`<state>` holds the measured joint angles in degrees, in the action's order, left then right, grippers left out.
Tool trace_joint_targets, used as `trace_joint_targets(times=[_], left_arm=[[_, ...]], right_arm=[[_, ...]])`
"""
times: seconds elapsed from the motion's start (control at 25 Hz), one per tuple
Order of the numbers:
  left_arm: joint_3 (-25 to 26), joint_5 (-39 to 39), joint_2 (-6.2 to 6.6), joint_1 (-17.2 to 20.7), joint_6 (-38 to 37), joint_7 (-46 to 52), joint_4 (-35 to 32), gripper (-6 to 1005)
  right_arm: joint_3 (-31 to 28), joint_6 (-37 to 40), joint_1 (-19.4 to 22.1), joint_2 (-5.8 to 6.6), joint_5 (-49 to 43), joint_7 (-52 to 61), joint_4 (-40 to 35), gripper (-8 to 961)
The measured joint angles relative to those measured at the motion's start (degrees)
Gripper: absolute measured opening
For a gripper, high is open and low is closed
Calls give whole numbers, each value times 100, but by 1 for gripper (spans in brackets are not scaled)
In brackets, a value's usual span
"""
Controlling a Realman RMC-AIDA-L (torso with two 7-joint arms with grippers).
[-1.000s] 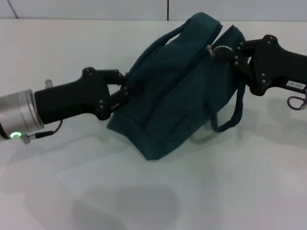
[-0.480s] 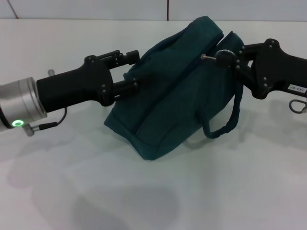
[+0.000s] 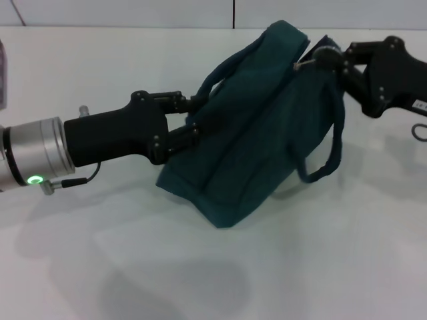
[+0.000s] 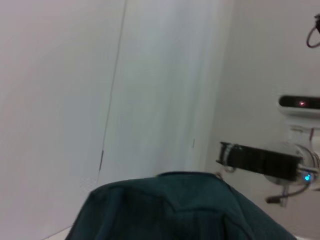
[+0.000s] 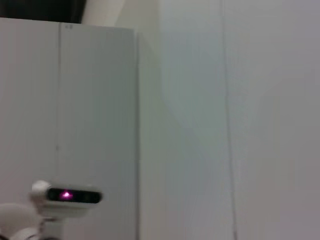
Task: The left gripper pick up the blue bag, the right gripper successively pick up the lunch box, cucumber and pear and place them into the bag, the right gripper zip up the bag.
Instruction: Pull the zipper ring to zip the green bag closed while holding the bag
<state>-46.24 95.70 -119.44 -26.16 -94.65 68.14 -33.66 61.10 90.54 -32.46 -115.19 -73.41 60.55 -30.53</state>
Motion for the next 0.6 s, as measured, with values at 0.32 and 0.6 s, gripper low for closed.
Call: trace_joint_targets(times=[0.32, 0.6], left_arm=[[-46, 85, 0, 28, -6, -335, 63, 127], [-44, 95, 0, -30, -10, -126, 104, 61]], right_arm=[[-445, -371, 38, 20, 1, -85, 30, 9], [-394, -388, 30, 0, -74, -123, 38, 9]])
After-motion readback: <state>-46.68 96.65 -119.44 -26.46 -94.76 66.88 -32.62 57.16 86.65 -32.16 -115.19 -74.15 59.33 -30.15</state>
